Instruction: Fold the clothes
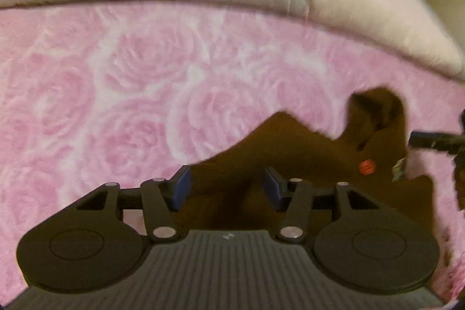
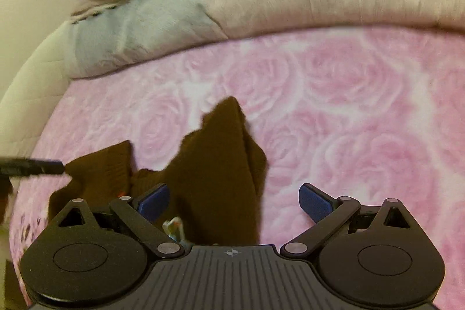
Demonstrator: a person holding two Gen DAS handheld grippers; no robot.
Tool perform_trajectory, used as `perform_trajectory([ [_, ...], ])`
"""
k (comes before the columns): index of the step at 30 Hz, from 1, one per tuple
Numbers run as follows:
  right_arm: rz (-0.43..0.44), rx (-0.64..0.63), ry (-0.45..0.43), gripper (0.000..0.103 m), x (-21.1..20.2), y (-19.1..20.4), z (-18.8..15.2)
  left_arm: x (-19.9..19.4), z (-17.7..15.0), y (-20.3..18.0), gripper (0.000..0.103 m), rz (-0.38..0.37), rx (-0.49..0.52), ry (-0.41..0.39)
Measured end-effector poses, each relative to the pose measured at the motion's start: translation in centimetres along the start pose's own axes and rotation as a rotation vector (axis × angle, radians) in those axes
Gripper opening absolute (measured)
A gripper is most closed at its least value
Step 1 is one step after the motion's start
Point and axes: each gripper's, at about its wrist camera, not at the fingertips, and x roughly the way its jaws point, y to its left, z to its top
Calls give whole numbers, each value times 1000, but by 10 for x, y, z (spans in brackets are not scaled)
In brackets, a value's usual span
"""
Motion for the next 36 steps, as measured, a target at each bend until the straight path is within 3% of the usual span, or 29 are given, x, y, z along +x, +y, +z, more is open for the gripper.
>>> perform_trajectory([
  [1,18,18,24,80,8,-1,1,13,-1,-3,41,12,13,38],
  [2,38,35,49,44,16,-2,2,26,-2,-5,34,23,27,74],
  [3,42,42,78,24,22,-1,4,28,-4,-8,18,31,56,71],
  [4,53,28,88,22,23,5,8,30,-5,-11,1,39,82,66],
  [5,64,12,96,14,23,11,11,19,0,-7,3,38,65,3],
  [7,170,-13,46,13,14,25,23,-2,12,7,3,60,-2,-104],
  [9,226,-28,-15,13,7,35,36,-17,22,24,3,108,-69,-161],
  [10,207,-34,-36,14,4,37,41,-24,26,32,5,135,-89,-172],
  [11,182,-41,-57,30,1,40,45,-29,29,39,6,160,-108,-183],
  [12,154,-42,-79,73,-7,40,41,-34,29,42,16,157,-109,-175],
  [13,126,-42,-101,91,-15,40,36,-40,24,41,32,153,-98,-166],
  [14,97,-43,-123,100,-22,40,31,-47,14,38,38,147,-81,-154],
  [17,84,-34,-75,100,-45,30,-7,-67,-23,30,43,96,-68,-97],
  [20,62,4,14,100,-68,11,-64,-80,-83,22,49,7,-132,12],
  [25,82,189,173,99,-99,-13,-166,-77,-179,-6,56,-157,-231,208],
  [29,106,245,164,99,-110,-4,-209,-59,-210,-30,52,-155,-175,252],
  [30,106,252,157,97,-111,0,-214,-59,-212,-32,39,-143,-153,242],
  [31,106,258,151,94,-111,3,-219,-62,-210,-31,14,-140,-150,240],
  [32,109,284,158,85,-111,1,-220,-65,-209,-29,12,-138,-148,238],
  [34,114,339,176,56,-111,-4,-221,-84,-203,-16,10,-173,-193,206],
  [35,116,367,185,15,-111,-6,-222,-95,-200,-10,10,-181,-204,185],
  [36,130,416,195,11,-112,-11,-220,-107,-196,-4,9,-190,-216,164],
])
